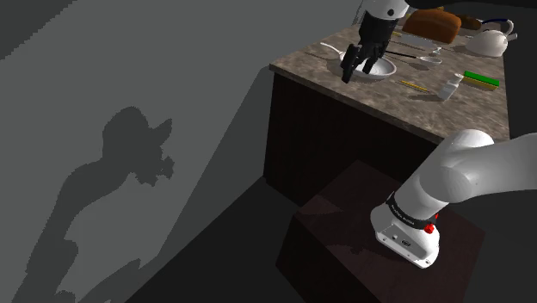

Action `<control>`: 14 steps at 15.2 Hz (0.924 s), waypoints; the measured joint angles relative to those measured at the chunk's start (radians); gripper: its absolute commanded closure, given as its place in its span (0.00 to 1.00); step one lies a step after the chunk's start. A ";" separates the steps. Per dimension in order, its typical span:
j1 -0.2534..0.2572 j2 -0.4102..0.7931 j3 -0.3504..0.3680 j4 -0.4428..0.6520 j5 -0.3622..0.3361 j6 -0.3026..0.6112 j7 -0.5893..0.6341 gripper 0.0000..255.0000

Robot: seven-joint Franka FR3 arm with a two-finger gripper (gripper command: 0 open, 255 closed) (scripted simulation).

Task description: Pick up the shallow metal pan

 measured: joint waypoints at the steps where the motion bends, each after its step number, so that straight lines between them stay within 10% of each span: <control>1: 0.000 0.000 0.000 0.000 0.000 0.000 0.000 0.00; 14: -0.054 0.288 -0.253 0.143 -0.053 0.191 -0.292 0.00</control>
